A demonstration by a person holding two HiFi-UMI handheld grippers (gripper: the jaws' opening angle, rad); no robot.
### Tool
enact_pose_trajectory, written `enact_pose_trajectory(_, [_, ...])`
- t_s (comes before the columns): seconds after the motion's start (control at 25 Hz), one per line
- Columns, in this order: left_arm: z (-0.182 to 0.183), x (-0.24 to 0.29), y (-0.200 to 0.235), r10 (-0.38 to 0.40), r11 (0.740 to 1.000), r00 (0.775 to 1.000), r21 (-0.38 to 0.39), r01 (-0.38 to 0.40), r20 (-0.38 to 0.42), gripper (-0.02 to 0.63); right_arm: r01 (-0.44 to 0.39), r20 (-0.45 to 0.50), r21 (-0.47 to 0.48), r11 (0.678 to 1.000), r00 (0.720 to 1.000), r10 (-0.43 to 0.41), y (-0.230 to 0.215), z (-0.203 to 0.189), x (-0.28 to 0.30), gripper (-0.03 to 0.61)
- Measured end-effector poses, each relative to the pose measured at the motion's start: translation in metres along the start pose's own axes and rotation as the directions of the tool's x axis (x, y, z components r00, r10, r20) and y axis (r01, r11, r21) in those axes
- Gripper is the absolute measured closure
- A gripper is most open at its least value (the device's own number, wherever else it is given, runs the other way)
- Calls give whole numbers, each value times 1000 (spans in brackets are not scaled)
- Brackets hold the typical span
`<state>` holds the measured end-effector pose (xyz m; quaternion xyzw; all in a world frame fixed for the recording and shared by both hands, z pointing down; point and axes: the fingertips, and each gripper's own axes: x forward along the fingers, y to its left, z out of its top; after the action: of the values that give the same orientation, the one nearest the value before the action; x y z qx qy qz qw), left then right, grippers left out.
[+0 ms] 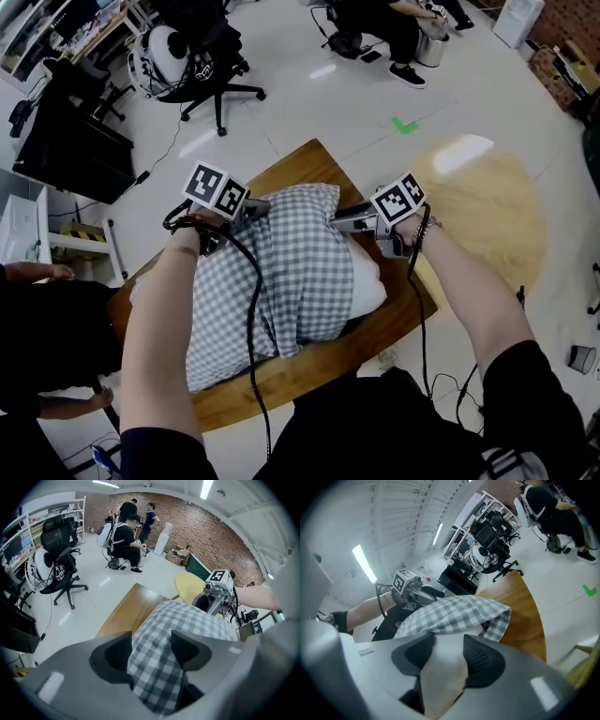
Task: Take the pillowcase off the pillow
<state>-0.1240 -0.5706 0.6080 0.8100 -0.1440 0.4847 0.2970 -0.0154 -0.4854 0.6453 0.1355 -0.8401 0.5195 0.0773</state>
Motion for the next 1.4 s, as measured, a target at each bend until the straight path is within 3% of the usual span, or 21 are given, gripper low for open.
enact_pose_trajectory(0.08, [-6, 5, 3, -13, 1000, 999, -13, 12, -30, 376, -4, -13, 11, 1000, 1000, 4, 1, -1, 4, 406])
enact_pose_trajectory(0.24, [-6, 3, 5, 5, 1000, 999, -7, -6, -54, 522, -4, -16, -8, 1000, 1000, 4, 12, 3, 3, 547])
enact_pose_trajectory(0.36, [-5, -7, 10, 43, 999, 999, -9, -43, -24, 588, 6, 9, -33, 999, 1000, -6, 18, 4, -2, 565])
enact_pose_trajectory(0.84, [-18, -43, -5, 171, 983, 984, -76, -167, 56, 600, 108, 97, -186, 977, 991, -91, 60, -5, -43, 571])
enact_pose_trajectory(1.04, [-37, -63, 1, 290, 955, 956, -71, -287, 36, 609, 162, 116, -225, 961, 983, -139, 72, -16, -63, 572])
enact_pose_trajectory(1.4, [-76, -69, -8, 327, 938, 944, -142, -318, 50, 609, 224, 137, -228, 948, 971, -197, 72, -50, -99, 572])
